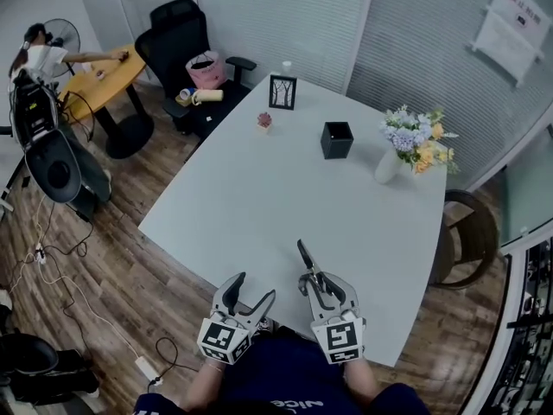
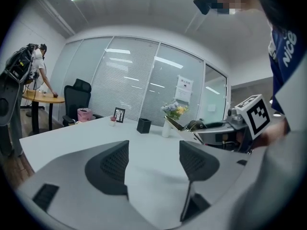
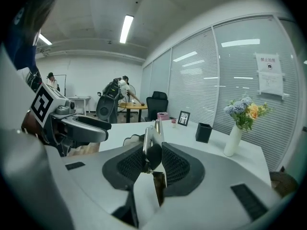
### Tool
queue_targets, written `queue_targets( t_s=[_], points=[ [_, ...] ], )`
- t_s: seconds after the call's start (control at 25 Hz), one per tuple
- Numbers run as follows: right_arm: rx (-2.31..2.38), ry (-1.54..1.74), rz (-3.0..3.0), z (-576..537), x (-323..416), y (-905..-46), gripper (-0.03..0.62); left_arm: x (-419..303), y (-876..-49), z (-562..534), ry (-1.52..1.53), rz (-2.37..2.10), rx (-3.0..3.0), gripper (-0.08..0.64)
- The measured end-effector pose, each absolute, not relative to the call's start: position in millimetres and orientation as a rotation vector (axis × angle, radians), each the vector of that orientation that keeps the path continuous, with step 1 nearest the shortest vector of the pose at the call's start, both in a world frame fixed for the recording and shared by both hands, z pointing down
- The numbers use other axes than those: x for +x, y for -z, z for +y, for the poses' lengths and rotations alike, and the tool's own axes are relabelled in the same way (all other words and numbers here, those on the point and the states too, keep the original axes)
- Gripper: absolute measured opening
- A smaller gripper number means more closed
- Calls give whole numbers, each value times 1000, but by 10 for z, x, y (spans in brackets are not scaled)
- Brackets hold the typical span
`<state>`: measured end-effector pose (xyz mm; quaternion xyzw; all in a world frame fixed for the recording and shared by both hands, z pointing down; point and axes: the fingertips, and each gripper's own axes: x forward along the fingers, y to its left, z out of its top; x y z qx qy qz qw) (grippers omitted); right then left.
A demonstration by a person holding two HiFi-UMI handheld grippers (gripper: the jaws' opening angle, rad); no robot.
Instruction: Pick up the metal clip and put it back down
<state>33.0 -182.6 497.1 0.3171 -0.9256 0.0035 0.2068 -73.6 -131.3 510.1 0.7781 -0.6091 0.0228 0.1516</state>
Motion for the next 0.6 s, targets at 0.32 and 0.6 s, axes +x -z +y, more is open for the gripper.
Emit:
queue_targets(
  t_s=[0.32,0.6],
  points=[
    [669,88,-2649,-1914,43,-4991,112,-841,-5161,-1263,-56,-1901,2071,319],
    [543,287,-2642,-1898,-366,-4991,112,-1112,-5262,-1180,-56,-1992,1954,319]
  ],
)
